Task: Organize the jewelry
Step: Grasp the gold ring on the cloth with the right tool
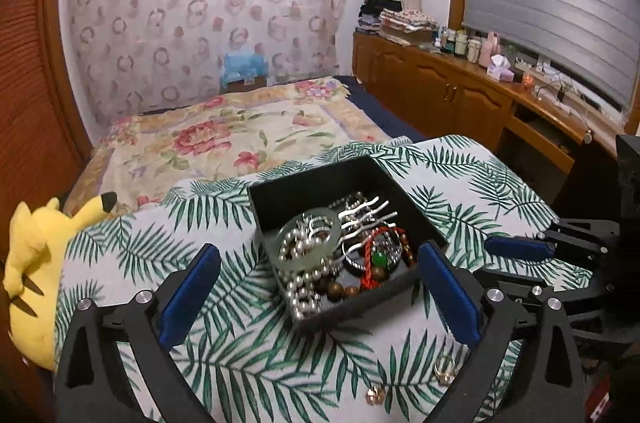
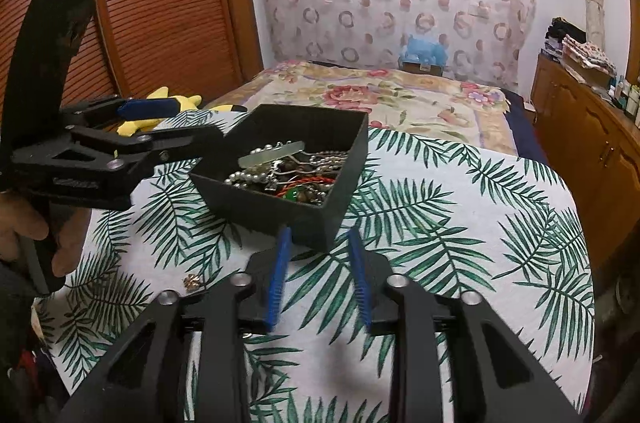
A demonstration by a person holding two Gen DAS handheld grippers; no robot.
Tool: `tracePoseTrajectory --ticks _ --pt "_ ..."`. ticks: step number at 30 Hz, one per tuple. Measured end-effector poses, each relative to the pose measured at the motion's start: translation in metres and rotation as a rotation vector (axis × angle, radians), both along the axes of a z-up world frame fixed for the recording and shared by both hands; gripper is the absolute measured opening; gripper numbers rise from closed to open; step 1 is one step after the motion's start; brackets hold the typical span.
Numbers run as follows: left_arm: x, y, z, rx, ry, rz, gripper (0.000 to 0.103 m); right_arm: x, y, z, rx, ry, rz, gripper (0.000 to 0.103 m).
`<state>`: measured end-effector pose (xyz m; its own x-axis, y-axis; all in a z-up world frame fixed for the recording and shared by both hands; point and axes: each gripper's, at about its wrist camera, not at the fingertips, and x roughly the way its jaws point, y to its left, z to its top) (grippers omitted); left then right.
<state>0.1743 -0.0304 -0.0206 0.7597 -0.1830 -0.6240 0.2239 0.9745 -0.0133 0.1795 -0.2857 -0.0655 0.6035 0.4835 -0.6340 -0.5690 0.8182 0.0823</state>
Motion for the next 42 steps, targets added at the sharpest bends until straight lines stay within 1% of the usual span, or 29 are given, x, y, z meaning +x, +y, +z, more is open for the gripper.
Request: tracePoseTrajectory --ticks 2,4,12,17,20,23,30,33,34,37,38,39,42 --pt "-0.011 0.004 -0.005 -0.015 -0.005 0.001 0.095 -0.004 0.002 -0.001 -0.002 -0.001 0.006 0.043" --pt "-0.017 0.006 -0.009 -0.012 -0.001 0.004 0.095 -0.008 0.003 -0.003 -0.001 0.004 0.016 0.043" --pt "-0.044 0.019 -0.034 -0.037 0.049 0.009 0.095 -0.024 0.014 -0.019 -0.039 0.029 0.061 0.043" --pt "-0.052 0.025 -0.051 -0.038 0.095 0.009 0.095 -0.033 0.024 -0.033 -0.081 0.054 0.101 0.043" --pt "-0.058 0.025 -0.058 -0.021 0.109 0.012 0.095 -0.039 0.03 -0.039 -0.106 0.062 0.126 0.043" --pt "-0.063 0.027 -0.064 -0.03 0.13 0.001 0.095 -0.043 0.037 -0.044 -0.131 0.064 0.153 0.042" --pt "-0.067 0.025 -0.072 -0.043 0.167 -0.014 0.095 -0.042 0.046 -0.05 -0.198 0.066 0.149 0.042" --pt "-0.068 0.023 -0.072 -0.035 0.171 -0.023 0.095 -0.043 0.046 -0.05 -0.202 0.064 0.151 0.034" --pt "-0.068 0.022 -0.072 -0.036 0.171 -0.025 0.095 -0.043 0.046 -0.05 -0.202 0.064 0.152 0.028" --pt "-0.069 0.02 -0.073 -0.032 0.173 -0.033 0.095 -0.043 0.044 -0.049 -0.195 0.068 0.157 0.024" --pt "-0.069 0.019 -0.072 -0.028 0.174 -0.036 0.095 -0.044 0.044 -0.048 -0.19 0.065 0.159 0.02" --pt "-0.07 0.018 -0.072 -0.023 0.176 -0.04 0.095 -0.044 0.043 -0.046 -0.186 0.062 0.161 0.013" --pt "-0.068 0.014 -0.073 -0.011 0.176 -0.046 0.095 -0.045 0.04 -0.044 -0.183 0.062 0.16 0.012"
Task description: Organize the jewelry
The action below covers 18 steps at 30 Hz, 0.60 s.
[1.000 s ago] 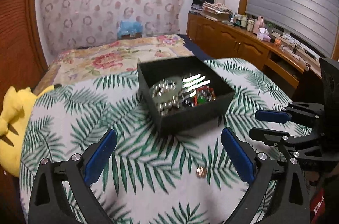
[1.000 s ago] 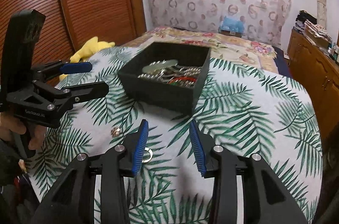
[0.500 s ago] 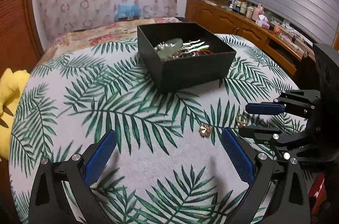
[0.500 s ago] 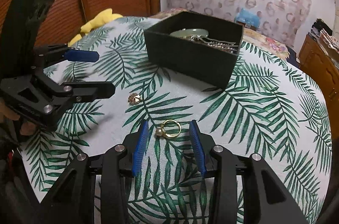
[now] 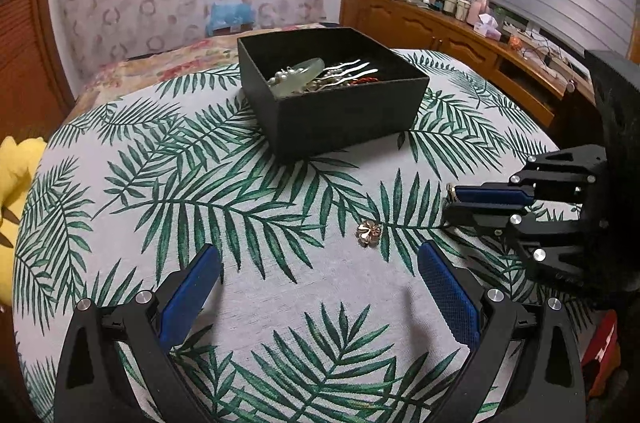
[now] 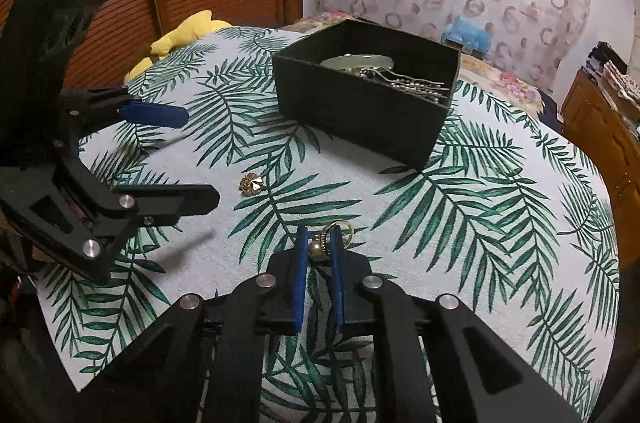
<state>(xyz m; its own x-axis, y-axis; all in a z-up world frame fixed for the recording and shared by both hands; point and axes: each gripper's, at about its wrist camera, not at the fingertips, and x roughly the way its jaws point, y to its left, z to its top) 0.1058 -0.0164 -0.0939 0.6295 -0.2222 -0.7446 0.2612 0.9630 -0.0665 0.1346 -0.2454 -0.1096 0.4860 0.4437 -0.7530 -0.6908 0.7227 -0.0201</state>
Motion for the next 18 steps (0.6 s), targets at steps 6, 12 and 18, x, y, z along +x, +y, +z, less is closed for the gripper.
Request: tracePoseTrajectory --ticks 6,12,18 --pt "0.002 -0.007 -0.001 0.019 0.002 -0.013 0.095 -0.001 -0.001 0.001 0.0 -0.007 0.001 0.012" --pt "0.006 -0.019 0.001 0.045 -0.011 -0.041 0.082 -0.004 -0.007 0.009 0.02 -0.018 -0.003 0.012" --pt "0.007 -0.031 -0.002 0.052 -0.007 -0.095 0.056 -0.005 -0.014 0.01 0.022 -0.018 -0.012 0.012"
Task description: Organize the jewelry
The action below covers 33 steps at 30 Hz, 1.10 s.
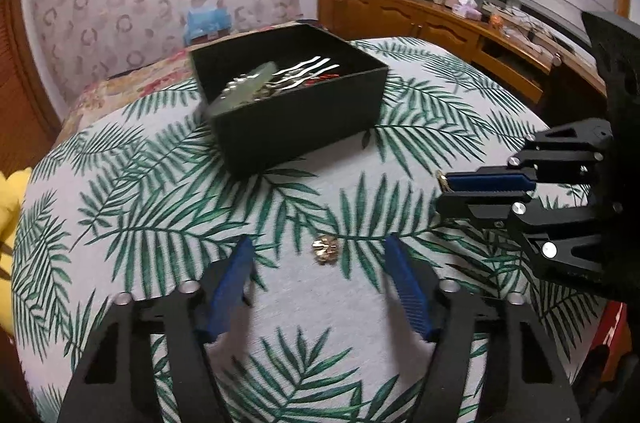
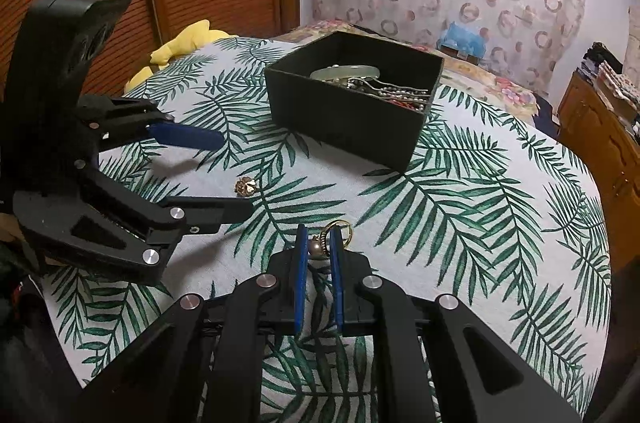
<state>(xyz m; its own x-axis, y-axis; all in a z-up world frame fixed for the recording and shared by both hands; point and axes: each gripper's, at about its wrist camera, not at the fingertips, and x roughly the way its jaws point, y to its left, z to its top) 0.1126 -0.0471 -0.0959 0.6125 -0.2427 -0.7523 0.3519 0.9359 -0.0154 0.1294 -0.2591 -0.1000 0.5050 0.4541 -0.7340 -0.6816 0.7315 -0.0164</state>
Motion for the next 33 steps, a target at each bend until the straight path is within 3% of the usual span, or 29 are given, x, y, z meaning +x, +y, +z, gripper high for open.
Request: tracePoseTrajectory --ticks 10,22,33 --pt "0.003 -0.007 -0.005 0.03 0.0 -0.014 0.014 -0.002 -0.001 0.001 0.006 0.0 0.003 0.012" --pt "-0.003 0.0 0.018 -0.018 -0.057 0.002 0.014 -0.003 0.0 0.016 0.015 -0.025 0.006 0.012" --pt "0.016 0.007 0.051 -0.026 -0.127 0.037 0.014 0.016 0.013 0.051 0.026 -0.098 0.014 0.012"
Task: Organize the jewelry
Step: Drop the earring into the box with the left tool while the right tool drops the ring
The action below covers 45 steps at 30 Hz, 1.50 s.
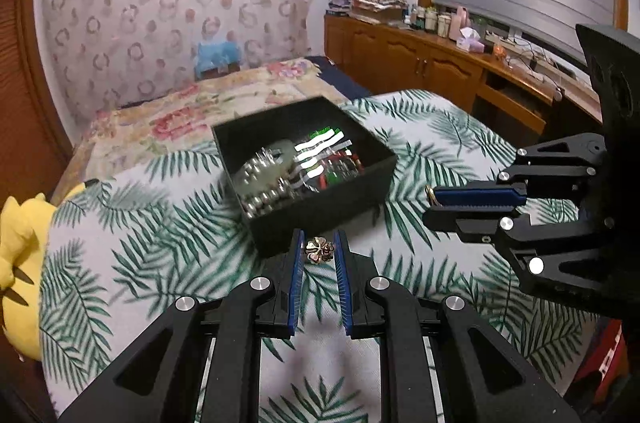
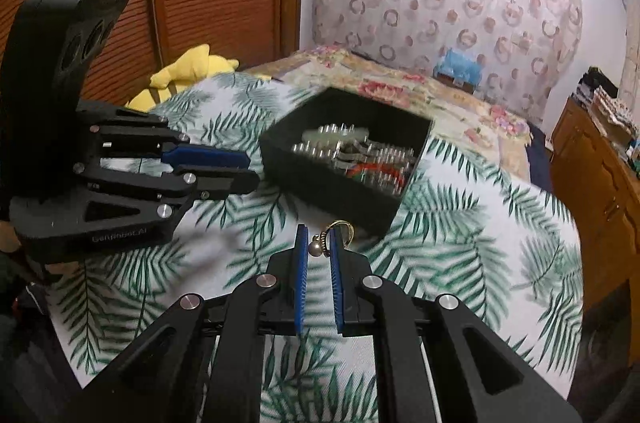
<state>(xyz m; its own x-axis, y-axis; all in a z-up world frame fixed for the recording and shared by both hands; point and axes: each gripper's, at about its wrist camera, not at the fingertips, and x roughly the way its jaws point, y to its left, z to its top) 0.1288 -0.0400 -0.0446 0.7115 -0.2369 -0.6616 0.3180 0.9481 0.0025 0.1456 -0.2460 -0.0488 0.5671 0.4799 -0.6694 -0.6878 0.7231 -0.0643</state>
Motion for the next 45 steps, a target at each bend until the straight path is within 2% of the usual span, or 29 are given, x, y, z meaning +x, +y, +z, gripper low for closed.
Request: tracePoseTrajectory --ticks 4,10,27,38,45 --pt "0.004 0.006 0.009 -0.005 -0.019 0.015 0.014 0.01 0.005 0.016 0.019 -0.027 -0.001 0.012" --pt "0.012 0.013 0.018 -0.005 -0.036 0.025 0.014 0.033 0.014 0.024 0.046 -0.02 -0.015 0.012" --pt "0.043 0.015 0.027 0.019 -0.047 0.048 0.014 0.091 0.021 0.011 0.096 0.043 -0.067 0.013" --pt "0.073 0.012 0.022 0.02 -0.031 0.074 0.014 0.089 0.007 0.002 0.108 0.041 -0.12 0.013" --pt "0.099 0.006 0.01 0.016 0.008 0.096 0.014 0.083 -0.01 -0.002 0.116 0.042 -0.138 0.013"
